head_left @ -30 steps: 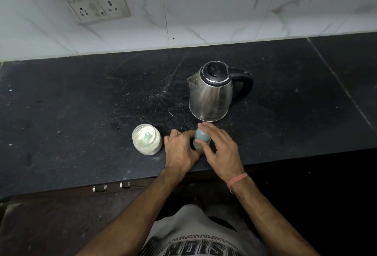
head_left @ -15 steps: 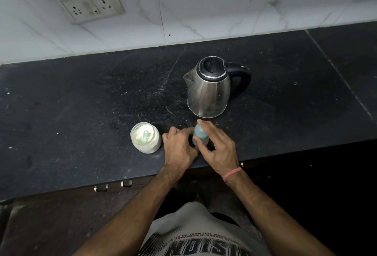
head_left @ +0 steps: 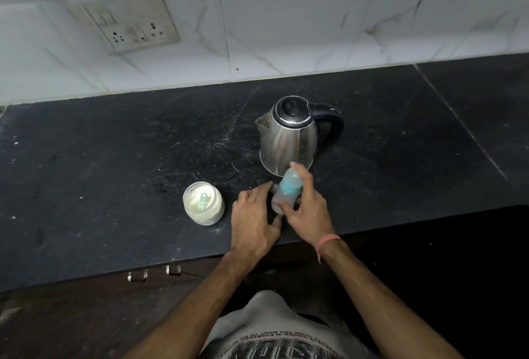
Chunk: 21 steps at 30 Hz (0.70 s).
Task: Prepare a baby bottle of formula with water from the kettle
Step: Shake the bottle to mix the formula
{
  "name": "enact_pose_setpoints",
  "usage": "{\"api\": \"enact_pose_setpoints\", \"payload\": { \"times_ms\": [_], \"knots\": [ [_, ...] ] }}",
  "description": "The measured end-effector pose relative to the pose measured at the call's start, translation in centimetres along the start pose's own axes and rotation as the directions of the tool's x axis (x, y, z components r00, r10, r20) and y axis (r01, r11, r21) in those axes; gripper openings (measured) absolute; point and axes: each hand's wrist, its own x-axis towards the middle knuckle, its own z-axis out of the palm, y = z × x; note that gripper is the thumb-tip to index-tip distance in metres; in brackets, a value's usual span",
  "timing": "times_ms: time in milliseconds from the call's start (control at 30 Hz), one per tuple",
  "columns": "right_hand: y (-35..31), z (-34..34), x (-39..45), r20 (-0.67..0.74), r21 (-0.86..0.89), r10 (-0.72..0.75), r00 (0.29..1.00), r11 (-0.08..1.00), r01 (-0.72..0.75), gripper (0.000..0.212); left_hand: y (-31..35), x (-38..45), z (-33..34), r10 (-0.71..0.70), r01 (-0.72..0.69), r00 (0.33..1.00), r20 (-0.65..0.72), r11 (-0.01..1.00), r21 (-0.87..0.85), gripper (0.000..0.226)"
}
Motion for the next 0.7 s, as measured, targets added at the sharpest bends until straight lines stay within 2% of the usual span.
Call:
{"api": "enact_pose_setpoints", "payload": {
  "times_ms": [67,133,200,233,267,333,367,400,467,500,567,600,700],
  "knots": [
    [-0.9,-2.2,0.4,-0.134,0.124,0.071,0.988,0.991,-0.054,0.104,0.6,-0.5,0.7,0.028,-0.030,0.999,-0.028,0.998,-0.055,0.090],
    [-2.3,-4.5,0.6,-0.309,0.345,0.161,0.937,0.937,-0.047,0.105,1.0,-1.0,1.5,0.068,-0.067,0.998,0.009,0.993,-0.093,0.094],
    [-3.9,-5.9,0.7,-0.503,0.592,0.286,0.815,0.802,0.084,0.102,1.3,-0.9,2.2,0.107,-0.102,0.991,0.081,0.993,-0.065,0.098],
    [-4.5,-6.6,0.7,-0.539,0.659,0.351,0.765,0.742,0.123,0.100,1.5,-0.8,2.6,0.124,-0.121,0.985,0.120,0.992,-0.027,0.101],
    [-5.0,-7.2,0.8,-0.504,0.699,0.390,0.771,0.708,0.098,0.098,1.6,-0.6,2.8,0.145,-0.151,0.975,0.168,0.988,0.025,0.104],
    [-5.5,-8.1,0.6,-0.243,0.691,0.335,0.911,0.718,-0.080,0.092,1.8,-0.6,3.4,0.171,-0.233,0.940,0.295,0.954,0.190,0.109],
    [-5.6,-8.4,0.4,-0.140,0.661,0.287,0.948,0.739,-0.127,0.090,1.8,-0.6,3.7,0.164,-0.278,0.919,0.357,0.914,0.296,0.110],
    [-5.8,-8.6,0.2,-0.140,0.655,0.279,0.950,0.746,-0.122,0.089,1.6,-0.7,4.1,0.143,-0.312,0.902,0.408,0.868,0.386,0.110],
    [-6.0,-9.1,0.1,-0.271,0.695,0.333,0.903,0.717,-0.055,0.087,1.3,-0.6,4.8,0.093,-0.321,0.891,0.444,0.822,0.471,0.111],
    [-6.2,-9.3,0.0,-0.267,0.704,0.333,0.904,0.709,-0.053,0.087,1.2,-0.6,5.1,0.080,-0.320,0.888,0.453,0.814,0.484,0.111],
    [-6.6,-9.3,-0.3,-0.130,0.650,0.239,0.962,0.753,-0.099,0.091,1.2,-0.7,5.4,0.071,-0.324,0.885,0.460,0.803,0.500,0.110],
    [-6.7,-9.2,-0.6,-0.110,0.630,0.201,0.973,0.772,-0.088,0.092,1.2,-0.6,5.3,0.071,-0.327,0.886,0.458,0.796,0.509,0.110],
    [-7.0,-9.3,-0.8,-0.277,0.726,0.303,0.912,0.687,-0.008,0.086,1.3,-0.4,5.2,0.052,-0.317,0.886,0.461,0.794,0.519,0.111]
  ]
}}
